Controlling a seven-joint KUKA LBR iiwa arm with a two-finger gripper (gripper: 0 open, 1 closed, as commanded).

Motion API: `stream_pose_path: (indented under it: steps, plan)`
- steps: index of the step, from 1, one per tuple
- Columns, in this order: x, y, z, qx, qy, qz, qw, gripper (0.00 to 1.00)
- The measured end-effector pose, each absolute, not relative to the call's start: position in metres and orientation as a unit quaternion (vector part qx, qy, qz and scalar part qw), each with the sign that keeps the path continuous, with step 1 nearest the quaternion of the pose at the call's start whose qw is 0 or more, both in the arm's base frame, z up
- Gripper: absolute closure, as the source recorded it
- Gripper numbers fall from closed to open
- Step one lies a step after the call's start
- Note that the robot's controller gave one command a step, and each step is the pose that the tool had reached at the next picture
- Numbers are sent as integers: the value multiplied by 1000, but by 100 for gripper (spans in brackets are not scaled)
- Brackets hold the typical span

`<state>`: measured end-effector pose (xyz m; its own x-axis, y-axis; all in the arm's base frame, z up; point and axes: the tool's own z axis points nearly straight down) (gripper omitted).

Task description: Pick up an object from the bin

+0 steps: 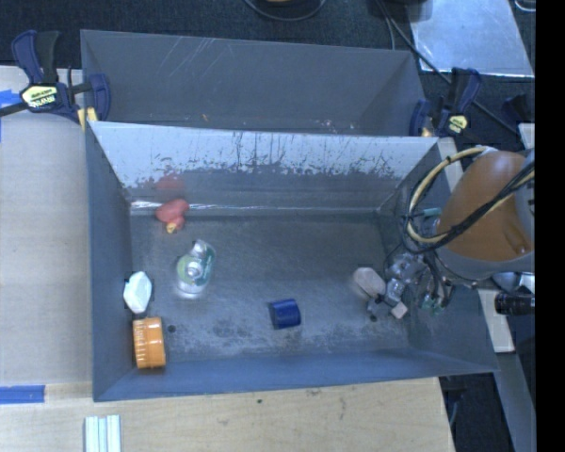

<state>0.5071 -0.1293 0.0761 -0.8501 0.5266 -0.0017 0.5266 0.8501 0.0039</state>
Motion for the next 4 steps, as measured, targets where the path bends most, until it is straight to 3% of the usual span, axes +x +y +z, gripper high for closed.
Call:
stream_pose_path:
  steps: [1, 2, 4]
  plan:
    - [505, -130, 97, 273, 962, 1, -1, 100]
    - [508, -131, 118, 274, 962, 1, 4, 100]
    - [509, -131, 126, 273, 962, 1, 6, 100]
